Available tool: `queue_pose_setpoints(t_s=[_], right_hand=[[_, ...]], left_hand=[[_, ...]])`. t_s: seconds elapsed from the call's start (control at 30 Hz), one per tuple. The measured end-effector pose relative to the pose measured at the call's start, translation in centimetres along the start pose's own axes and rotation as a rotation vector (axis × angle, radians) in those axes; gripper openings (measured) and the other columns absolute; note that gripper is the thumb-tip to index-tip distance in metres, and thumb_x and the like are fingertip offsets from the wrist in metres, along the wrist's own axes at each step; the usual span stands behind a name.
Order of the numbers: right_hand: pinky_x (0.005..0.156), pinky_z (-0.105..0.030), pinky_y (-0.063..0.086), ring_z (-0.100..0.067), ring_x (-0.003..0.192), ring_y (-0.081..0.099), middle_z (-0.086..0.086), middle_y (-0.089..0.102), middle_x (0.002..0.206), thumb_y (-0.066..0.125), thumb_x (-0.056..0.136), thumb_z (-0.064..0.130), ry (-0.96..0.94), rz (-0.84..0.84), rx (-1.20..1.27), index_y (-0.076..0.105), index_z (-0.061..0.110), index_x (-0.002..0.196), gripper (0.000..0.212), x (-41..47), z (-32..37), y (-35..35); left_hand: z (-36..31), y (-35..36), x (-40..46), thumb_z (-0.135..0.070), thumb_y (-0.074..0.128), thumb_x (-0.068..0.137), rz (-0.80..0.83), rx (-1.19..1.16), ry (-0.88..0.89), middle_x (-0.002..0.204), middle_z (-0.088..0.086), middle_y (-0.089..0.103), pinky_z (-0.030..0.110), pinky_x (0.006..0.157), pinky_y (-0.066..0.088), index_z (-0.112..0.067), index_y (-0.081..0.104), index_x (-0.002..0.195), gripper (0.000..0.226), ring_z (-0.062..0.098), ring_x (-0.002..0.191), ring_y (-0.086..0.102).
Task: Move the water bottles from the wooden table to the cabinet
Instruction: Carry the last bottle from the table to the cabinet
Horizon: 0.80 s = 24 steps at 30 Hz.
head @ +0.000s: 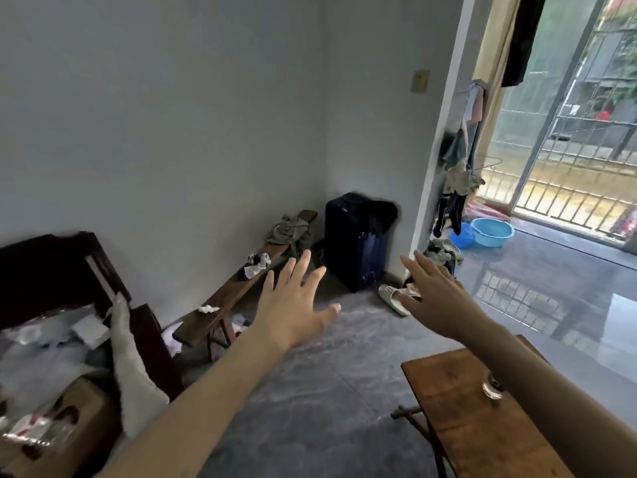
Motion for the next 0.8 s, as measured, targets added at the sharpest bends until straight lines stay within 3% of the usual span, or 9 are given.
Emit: queue_pose_setpoints(t_s=[0.33,0.8], right_hand=[[0.119,-0.051,0.026,-0.030,0.150,0.019,-0.003,0.014,0.165,0.045,0.096,0.053,0.116,0.009,0.010,0.023,0.027,0.153,0.066,11.8,-6.0,2.3],[0.118,-0.045,0.024,-0.024,0.151,0.015,0.002,0.006,0.167,0.051,0.096,0.047,0.395,-0.025,-0.025,0.012,0.029,0.157,0.074,30.8,-11.9,2.1]], left_hand=[[0.6,3.1,16.7,-0.064,0.038,0.100,0.065,0.018,0.090,0.172,-0.002,-0.018,0.051,0.127,-0.004,-0.031,0.011,0.163,0.076,0.021,0.159,-0.012],[3.8,1.7,44.5,-0.064,0.039,0.099,0.054,0.025,0.315,0.171,-0.003,-0.019,0.050,0.127,-0.005,-0.031,0.011,0.163,0.077,0.020,0.159,-0.014]])
Point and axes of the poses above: each hand's wrist, its own x-axis towards the middle knuckle, its own y-axis out of the palm, z = x × y, the point moved 9 cm from there along x, towards the middle knuckle
